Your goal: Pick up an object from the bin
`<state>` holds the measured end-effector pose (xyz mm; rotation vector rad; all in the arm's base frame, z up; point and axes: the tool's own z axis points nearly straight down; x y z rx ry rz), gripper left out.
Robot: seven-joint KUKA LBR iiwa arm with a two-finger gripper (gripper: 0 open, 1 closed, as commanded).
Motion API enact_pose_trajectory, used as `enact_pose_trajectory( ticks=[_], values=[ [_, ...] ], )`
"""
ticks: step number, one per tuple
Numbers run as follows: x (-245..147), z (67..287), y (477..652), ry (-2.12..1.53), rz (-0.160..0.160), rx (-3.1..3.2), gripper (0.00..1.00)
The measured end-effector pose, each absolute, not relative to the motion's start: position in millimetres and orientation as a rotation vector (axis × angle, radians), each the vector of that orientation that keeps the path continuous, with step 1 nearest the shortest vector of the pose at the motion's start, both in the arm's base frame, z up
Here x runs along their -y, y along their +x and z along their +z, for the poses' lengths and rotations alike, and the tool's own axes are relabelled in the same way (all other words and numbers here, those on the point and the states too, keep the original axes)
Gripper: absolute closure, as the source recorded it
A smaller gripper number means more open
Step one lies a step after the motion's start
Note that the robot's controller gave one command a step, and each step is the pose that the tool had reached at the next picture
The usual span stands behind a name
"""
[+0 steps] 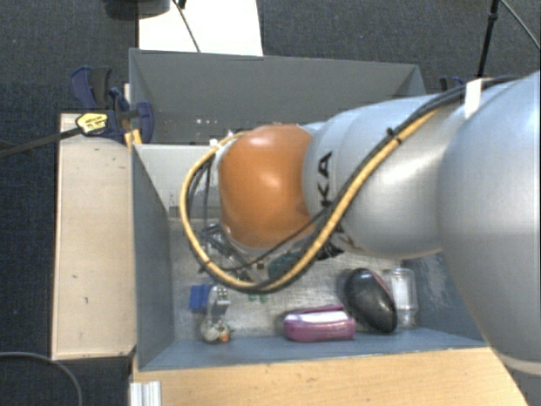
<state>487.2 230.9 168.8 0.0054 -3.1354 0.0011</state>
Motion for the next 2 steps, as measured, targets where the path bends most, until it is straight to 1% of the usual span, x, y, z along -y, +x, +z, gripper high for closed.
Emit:
enact_pose_trajectory(
  ticks=[1,2],
  values=[
    [-229.7,173.1,489.5,-0.008,-0.002,3.143,1.00],
    [-229.7,173.1,489.5,-0.013,-0.002,3.143,0.00]
  ],
)
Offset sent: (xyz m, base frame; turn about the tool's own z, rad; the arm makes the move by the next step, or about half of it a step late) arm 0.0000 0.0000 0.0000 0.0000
